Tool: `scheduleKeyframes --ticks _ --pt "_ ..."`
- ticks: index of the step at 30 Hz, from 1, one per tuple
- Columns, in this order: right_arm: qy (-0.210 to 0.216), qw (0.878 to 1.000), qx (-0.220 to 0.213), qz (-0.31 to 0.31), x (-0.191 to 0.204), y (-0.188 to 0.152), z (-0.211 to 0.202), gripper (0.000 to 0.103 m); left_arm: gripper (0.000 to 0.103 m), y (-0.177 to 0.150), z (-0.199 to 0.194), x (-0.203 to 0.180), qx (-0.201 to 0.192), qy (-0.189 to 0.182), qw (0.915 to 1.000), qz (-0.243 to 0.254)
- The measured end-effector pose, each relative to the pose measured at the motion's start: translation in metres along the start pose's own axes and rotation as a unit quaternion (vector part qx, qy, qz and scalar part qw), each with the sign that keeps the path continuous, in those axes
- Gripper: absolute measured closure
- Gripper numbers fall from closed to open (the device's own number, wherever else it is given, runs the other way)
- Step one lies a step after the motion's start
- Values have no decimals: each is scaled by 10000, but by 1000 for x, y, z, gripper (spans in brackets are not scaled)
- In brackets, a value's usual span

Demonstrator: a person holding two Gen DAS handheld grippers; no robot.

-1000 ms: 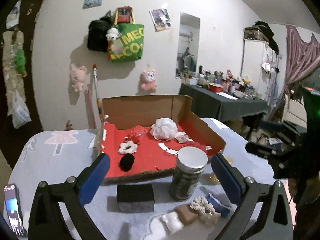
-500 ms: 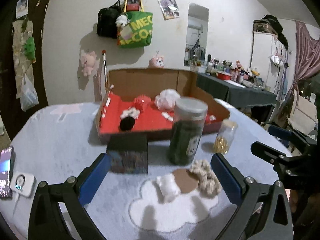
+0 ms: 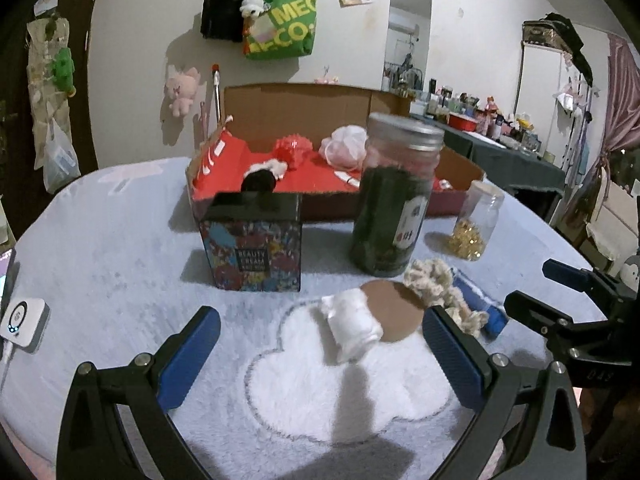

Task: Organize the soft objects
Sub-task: 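Grasp the white cloth roll with the left gripper while the right grasps the blue-and-white tube, then lift the white cloth roll and blue tube and carry both over the box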

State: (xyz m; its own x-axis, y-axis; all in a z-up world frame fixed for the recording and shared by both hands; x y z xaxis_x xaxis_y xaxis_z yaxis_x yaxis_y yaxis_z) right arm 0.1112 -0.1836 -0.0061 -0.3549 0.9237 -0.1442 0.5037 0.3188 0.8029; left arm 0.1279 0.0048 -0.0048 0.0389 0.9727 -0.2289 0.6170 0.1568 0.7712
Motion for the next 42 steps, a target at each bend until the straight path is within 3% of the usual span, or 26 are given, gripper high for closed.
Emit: scheduleKeyframes --ticks 10,16,19,21,24,31,42 --pt "159 9991 386 4 0 -14 26 7 3 -12 24 6 409 144 9991 17" --pt "269 9982 528 -63 3 -18 39 11 20 -17 36 8 645 72 9979 5" --pt "354 9983 459 -92 6 -16 40 30 33 -19 38 4 701 -117 9975 45" --pt "500 9979 414 -79 9 -15 41 50 57 -19 36 -3 727 -354 9967 76" --pt "825 9960 321 -118 20 -14 39 77 82 -21 35 -11 901 -724 9933 11" --pt "936 9956 -5 -60 24 -2 26 80 87 -17 24 -20 759 -719 9943 198" --pt "993 9950 -49 -3 23 1 23 80 88 -13 19 -22 666 -642 9953 283"
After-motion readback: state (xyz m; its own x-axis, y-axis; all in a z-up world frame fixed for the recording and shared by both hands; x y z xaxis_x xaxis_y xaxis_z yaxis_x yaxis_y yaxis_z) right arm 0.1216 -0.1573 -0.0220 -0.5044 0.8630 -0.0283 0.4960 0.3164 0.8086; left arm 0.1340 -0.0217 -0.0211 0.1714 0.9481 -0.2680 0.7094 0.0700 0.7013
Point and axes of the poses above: each gripper's, at about its wrist camera, not at the fingertips, and z roughly the way its jaws point, x to its left, y to its top, the point moved 10 cm from there along z, roughly the way its jaws point, and after that the axes turned 12 degrees about -z, right-handed, at the moved point
